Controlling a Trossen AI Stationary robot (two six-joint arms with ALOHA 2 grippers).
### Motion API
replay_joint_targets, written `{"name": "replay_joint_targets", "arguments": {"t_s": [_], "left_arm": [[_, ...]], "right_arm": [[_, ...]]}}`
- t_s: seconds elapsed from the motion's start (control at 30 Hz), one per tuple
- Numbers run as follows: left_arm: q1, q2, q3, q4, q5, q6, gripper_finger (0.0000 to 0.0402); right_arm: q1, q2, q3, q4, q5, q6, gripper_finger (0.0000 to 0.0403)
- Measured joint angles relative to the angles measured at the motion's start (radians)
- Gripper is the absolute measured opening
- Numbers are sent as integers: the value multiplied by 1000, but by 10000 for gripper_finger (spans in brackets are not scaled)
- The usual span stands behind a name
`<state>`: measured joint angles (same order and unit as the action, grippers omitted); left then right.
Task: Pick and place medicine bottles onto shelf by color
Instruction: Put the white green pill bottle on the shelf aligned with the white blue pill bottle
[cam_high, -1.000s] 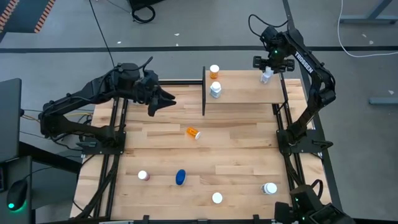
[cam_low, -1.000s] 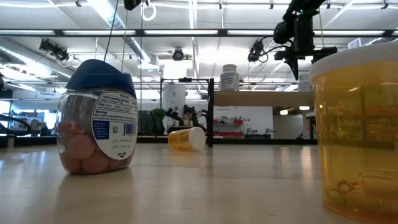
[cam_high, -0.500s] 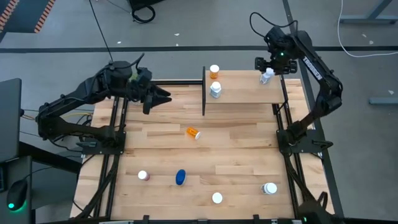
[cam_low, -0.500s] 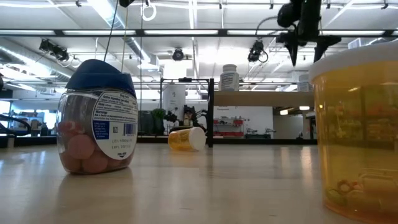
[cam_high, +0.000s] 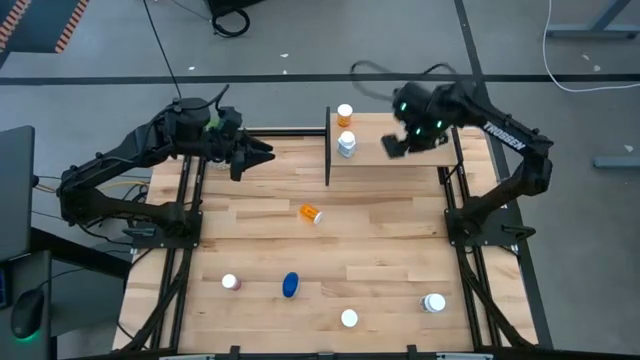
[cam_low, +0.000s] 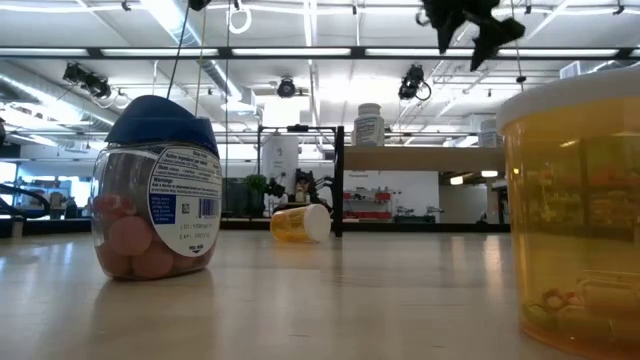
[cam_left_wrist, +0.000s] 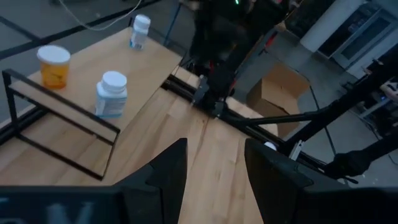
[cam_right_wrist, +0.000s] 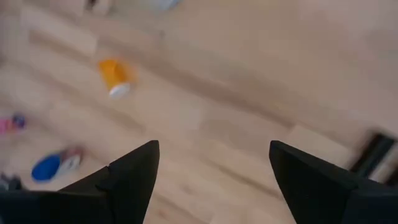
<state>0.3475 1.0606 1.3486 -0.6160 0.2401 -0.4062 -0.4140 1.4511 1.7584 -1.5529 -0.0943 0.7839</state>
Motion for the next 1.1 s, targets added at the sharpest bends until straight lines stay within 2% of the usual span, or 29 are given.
{"name": "replay_joint_targets", "arguments": {"t_s": [0.17, 0.47, 0.57, 0.67, 0.8, 0.93, 1.1], "left_arm": [[-17, -8, 0, -70, 0, 48, 167], [-83, -8, 0, -214, 1, 63, 167], [-103, -8, 0, -212, 0, 66, 167], [-124, -8, 0, -217, 0, 96, 167], [-156, -8, 0, -234, 1, 104, 167], [-179, -8, 0, -246, 0, 104, 167], [-193, -8, 0, -251, 0, 103, 167]], "right_arm": [[239, 13, 0, -18, 65, 184, 312], [650, 44, 1, -18, 71, 756, 312], [780, 79, 0, -18, 70, 862, 312], [888, 118, 0, -19, 68, 847, 312], [1002, 164, 0, -19, 60, 740, 312], [1084, 205, 0, -18, 59, 655, 312], [1181, 260, 0, -18, 71, 649, 312]]}}
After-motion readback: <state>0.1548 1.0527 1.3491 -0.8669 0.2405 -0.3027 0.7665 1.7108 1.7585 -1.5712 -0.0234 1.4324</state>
